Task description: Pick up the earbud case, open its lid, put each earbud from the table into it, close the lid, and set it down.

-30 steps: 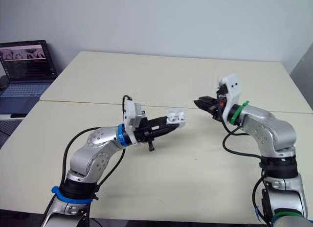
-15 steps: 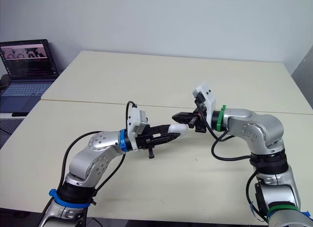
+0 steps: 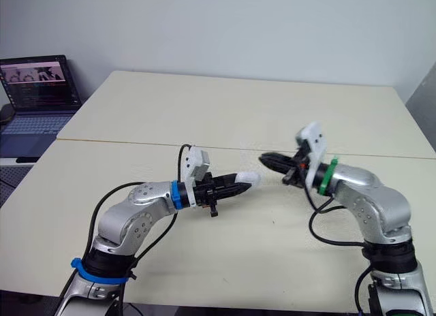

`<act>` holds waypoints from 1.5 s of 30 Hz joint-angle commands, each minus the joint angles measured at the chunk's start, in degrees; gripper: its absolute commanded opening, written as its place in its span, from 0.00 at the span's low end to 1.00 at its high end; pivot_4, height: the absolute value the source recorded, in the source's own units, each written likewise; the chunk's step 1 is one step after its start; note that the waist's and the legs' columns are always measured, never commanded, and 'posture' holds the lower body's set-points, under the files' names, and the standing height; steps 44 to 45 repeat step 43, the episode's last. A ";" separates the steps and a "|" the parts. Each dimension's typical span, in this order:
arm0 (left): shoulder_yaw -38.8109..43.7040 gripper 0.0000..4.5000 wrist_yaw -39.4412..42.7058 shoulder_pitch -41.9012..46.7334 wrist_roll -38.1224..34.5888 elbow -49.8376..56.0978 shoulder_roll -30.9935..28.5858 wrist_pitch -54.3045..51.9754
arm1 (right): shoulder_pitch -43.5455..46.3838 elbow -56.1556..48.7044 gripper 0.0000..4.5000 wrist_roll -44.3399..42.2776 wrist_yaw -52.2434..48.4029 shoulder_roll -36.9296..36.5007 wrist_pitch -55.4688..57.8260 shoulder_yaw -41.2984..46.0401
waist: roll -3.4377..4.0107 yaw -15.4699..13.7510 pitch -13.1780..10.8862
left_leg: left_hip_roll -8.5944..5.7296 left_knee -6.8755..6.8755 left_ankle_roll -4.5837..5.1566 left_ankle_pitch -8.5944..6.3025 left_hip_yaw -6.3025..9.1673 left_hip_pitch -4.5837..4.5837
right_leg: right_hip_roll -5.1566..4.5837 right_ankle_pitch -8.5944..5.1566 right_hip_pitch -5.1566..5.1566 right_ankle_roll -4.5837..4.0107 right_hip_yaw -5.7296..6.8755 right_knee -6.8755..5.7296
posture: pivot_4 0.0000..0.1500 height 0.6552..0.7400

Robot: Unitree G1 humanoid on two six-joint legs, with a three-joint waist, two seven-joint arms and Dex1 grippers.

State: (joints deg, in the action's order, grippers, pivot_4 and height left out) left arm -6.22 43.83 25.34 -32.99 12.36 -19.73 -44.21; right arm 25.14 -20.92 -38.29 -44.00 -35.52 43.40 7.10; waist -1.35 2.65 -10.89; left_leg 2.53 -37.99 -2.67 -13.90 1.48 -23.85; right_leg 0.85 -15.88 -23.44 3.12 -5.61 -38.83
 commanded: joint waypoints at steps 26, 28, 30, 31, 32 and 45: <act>19.53 0.99 -23.60 -1.41 -9.16 2.06 -5.58 -37.05 | -7.95 13.72 1.00 14.24 -17.77 -8.38 -25.93 -5.44 | -0.06 2.34 -0.02 | -0.02 0.08 0.01 0.05 -0.03 1.19 | 0.13 -0.11 0.89 0.15 -0.28 -0.12 | 1.00 1.00; 15.36 0.99 -12.92 -2.00 -4.51 2.94 -13.47 -21.13 | -6.83 14.53 1.00 13.63 -18.96 -8.71 -25.57 -5.17 | -0.09 2.63 -0.06 | -0.01 0.13 0.01 0.05 -0.02 1.28 | 0.17 -0.10 0.87 0.11 -0.33 -0.13 | 1.00 1.00; 11.26 0.99 -1.47 -2.95 3.38 0.75 -20.09 -0.59 | -6.56 13.40 1.00 11.48 -20.11 -9.27 -22.93 -4.59 | -0.12 2.26 -0.09 | -0.01 0.17 0.00 0.05 0.00 1.21 | 0.17 -0.14 0.80 -0.04 -0.29 -0.13 | 1.00 1.00; 10.37 0.99 2.28 -3.12 6.01 -1.24 -21.92 6.72 | -6.69 12.79 1.00 10.78 -20.61 -9.58 -22.03 -4.37 | -0.12 2.03 -0.09 | -0.01 0.17 -0.02 0.05 0.00 1.12 | 0.14 -0.18 0.76 -0.11 -0.25 -0.10 | 1.00 1.00; 10.70 0.99 4.32 -2.62 7.29 -4.10 -22.76 11.28 | -7.06 11.93 1.00 10.21 -20.97 -9.88 -21.39 -4.11 | -0.10 1.66 -0.09 | -0.04 0.17 -0.04 0.04 -0.03 1.07 | 0.08 -0.20 0.74 -0.14 -0.25 -0.07 | 1.00 1.00; 9.65 0.99 5.60 -1.99 16.14 -14.98 -19.23 32.94 | -8.37 7.27 1.00 8.51 -18.84 -9.74 -17.23 -3.62 | -0.10 -0.78 -0.09 | -0.07 0.06 -0.17 -0.14 0.02 0.03 | -0.03 -0.12 -0.08 -0.28 -0.12 0.03 | 1.00 1.00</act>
